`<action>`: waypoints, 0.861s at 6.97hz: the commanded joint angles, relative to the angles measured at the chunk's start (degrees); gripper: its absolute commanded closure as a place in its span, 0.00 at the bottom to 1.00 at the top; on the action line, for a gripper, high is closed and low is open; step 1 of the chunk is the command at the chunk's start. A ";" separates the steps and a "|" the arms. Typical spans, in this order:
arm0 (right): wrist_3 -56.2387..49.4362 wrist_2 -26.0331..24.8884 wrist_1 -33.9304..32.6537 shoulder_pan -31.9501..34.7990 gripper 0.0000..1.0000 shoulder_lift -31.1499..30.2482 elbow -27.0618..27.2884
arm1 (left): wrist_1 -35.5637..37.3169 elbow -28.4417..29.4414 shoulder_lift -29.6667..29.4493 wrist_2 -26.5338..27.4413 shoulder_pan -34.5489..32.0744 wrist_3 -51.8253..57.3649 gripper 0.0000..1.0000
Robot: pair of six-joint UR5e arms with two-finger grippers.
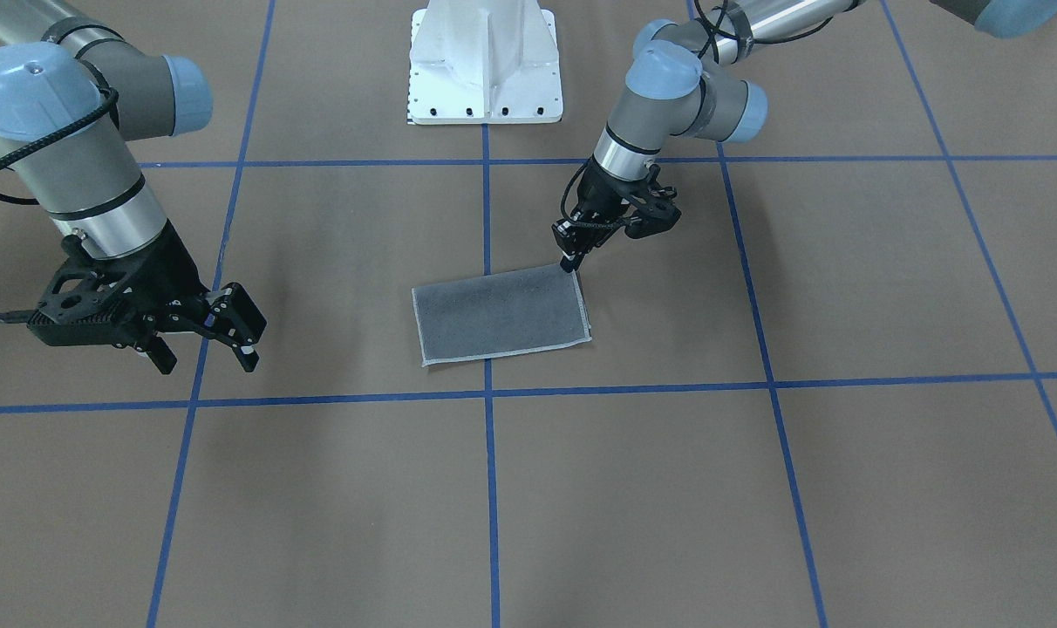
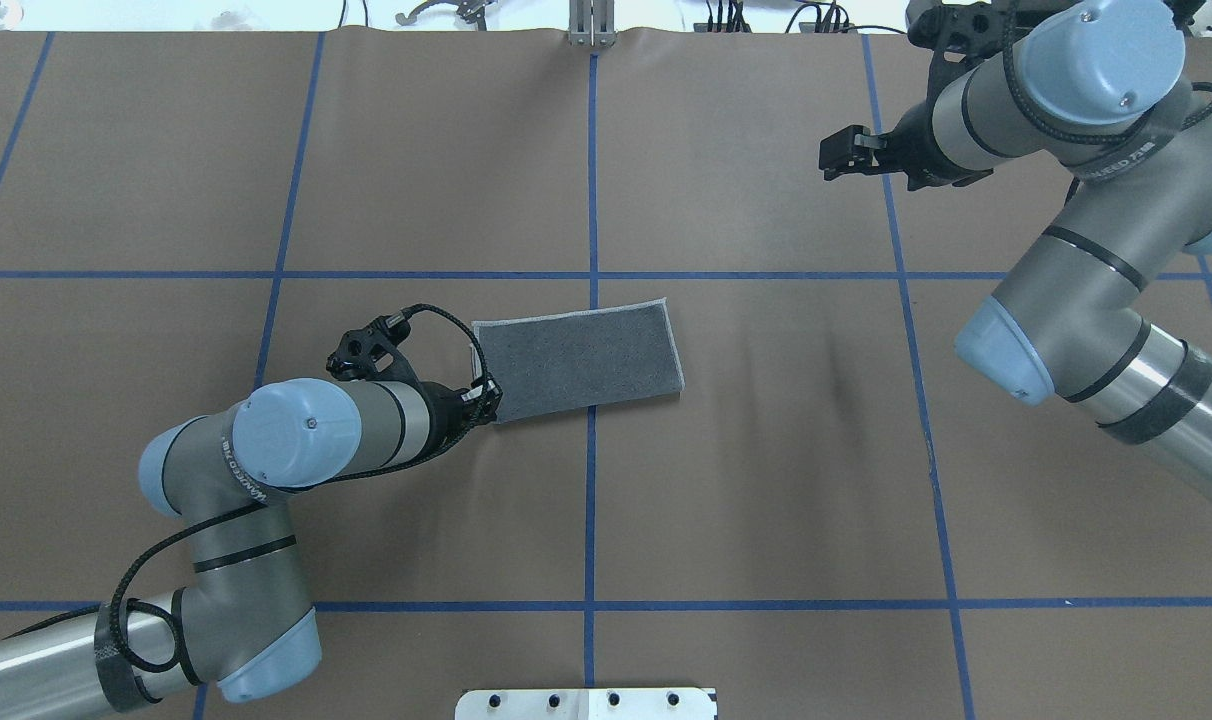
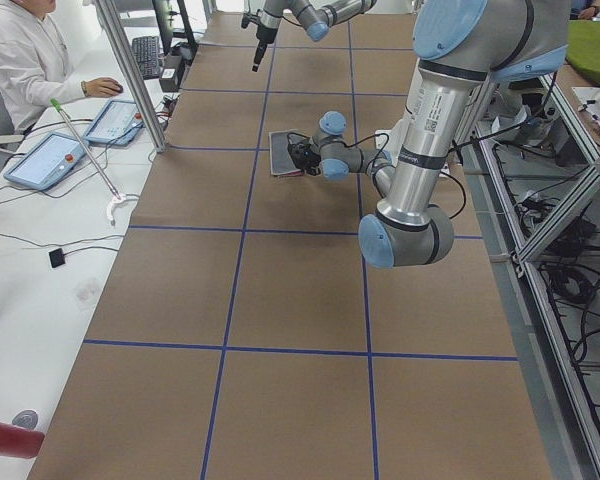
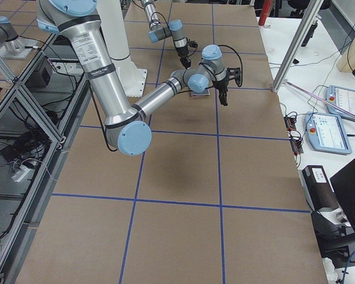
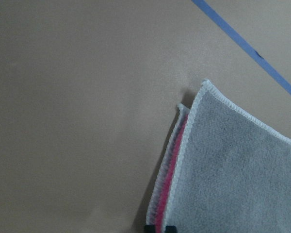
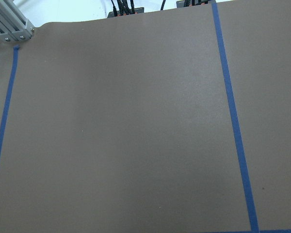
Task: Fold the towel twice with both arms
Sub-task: 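Grasp the end of the folded strip nearest the left gripper, then lift the strip end with the left gripper and fold it over the other end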
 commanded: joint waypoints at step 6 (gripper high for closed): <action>-0.77 0.60 0.24 1.58 0.00 -2.10 -0.18 | -0.06 -10.64 13.23 -0.26 -0.18 7.73 1.00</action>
